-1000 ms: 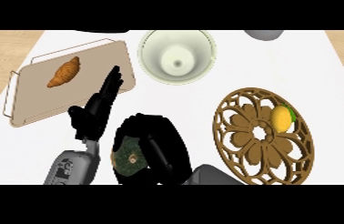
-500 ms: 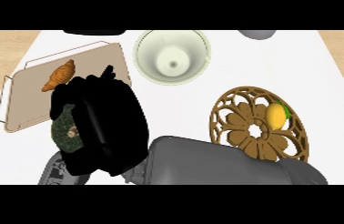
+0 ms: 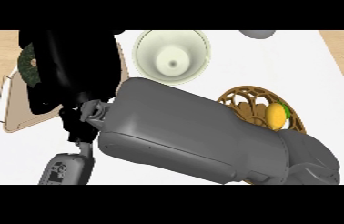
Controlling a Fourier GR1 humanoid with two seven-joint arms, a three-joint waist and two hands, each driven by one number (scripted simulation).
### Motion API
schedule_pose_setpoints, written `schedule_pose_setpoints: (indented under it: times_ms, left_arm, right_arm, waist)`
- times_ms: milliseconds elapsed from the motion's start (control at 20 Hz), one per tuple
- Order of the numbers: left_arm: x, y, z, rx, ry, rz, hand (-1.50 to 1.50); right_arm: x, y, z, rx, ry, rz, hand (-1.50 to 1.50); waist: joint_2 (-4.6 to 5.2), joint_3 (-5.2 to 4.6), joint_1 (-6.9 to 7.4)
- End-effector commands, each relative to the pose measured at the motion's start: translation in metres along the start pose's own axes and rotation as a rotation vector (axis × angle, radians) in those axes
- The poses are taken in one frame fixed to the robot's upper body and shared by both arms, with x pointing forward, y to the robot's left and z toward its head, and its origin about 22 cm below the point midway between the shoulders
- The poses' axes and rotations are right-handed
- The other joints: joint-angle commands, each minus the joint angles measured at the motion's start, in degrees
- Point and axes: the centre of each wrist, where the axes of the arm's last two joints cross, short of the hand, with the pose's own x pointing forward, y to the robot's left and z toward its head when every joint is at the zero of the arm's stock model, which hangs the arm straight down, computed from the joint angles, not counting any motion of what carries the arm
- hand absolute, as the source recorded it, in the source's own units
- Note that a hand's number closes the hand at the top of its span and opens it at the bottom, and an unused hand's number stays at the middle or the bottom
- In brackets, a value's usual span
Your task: Pick the squash from the placemat and place it in the bowl
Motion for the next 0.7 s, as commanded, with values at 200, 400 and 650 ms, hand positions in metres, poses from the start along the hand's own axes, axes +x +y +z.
schedule_pose_setpoints:
  times_ms: [200,400,650]
  left_arm:
    - [-0.016,0.002,0.011,0.000,0.015,0.004,0.00]
    - [-0.005,0.007,-0.004,0.005,0.004,0.004,0.00]
    - [-0.006,-0.003,-0.002,0.006,-0.014,0.008,0.00]
  right_arm:
    - [-0.035,-0.005,-0.052,-0.042,0.112,0.183,1.50]
    - [-0.059,0.008,-0.059,-0.041,0.130,0.369,1.50]
    - [-0.115,0.007,-0.067,-0.050,0.156,0.398,1.50]
  waist:
    - [0.22,0.02,-0.86]
    - [0.41,-0.03,-0.56]
    - [0.54,0.02,-0.44]
